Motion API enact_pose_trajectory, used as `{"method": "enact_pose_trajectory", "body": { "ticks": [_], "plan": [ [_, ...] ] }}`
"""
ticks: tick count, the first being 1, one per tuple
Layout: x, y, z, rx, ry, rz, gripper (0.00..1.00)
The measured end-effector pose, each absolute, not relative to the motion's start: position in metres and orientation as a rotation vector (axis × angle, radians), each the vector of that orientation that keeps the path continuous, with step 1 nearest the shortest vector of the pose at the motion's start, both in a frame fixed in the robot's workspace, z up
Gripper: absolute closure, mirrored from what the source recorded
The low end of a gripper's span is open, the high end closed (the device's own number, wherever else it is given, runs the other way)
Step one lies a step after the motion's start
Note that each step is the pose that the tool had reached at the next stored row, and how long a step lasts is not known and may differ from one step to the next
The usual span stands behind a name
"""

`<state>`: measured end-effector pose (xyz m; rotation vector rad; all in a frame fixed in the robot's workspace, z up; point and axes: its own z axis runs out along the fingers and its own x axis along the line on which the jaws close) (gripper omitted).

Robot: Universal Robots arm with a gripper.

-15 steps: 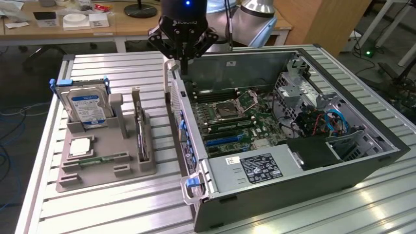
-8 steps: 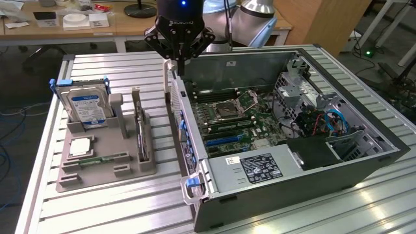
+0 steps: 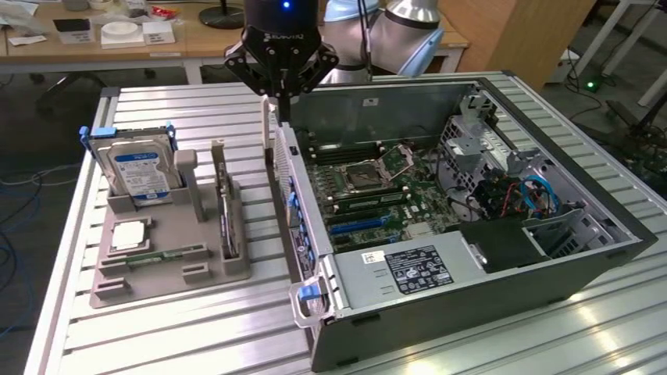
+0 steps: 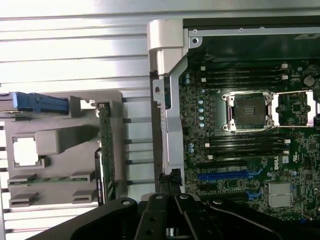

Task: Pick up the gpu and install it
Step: 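Reach for the gpu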

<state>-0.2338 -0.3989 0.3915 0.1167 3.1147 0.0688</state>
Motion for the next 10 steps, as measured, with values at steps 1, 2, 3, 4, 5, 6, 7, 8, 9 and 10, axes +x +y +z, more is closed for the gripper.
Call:
{"method": "enact_pose_trajectory", "body": {
  "ticks": [1,2,3,4,5,6,7,8,9,10],
  "plan": [
    [-0.2347,-0.3989,0.3915,0.117,3.115,0.069,0.89],
    [-0.2356,-0.3989,0.3914,0.117,3.115,0.069,0.89],
    [-0.2365,-0.3989,0.3914,0.117,3.115,0.069,0.89],
    [-0.2375,-0.3989,0.3914,0.117,3.115,0.069,0.89],
    [-0.2385,-0.3989,0.3913,0.117,3.115,0.069,0.89],
    [-0.2395,-0.3989,0.3913,0.117,3.115,0.069,0.89],
    [-0.2405,-0.3989,0.3914,0.117,3.115,0.069,0.89],
    [-0.2415,-0.3989,0.3913,0.117,3.115,0.069,0.89],
    [-0.2425,-0.3989,0.3913,0.117,3.115,0.069,0.89],
    [-0.2434,-0.3989,0.3913,0.117,3.115,0.069,0.89]
  ]
}}
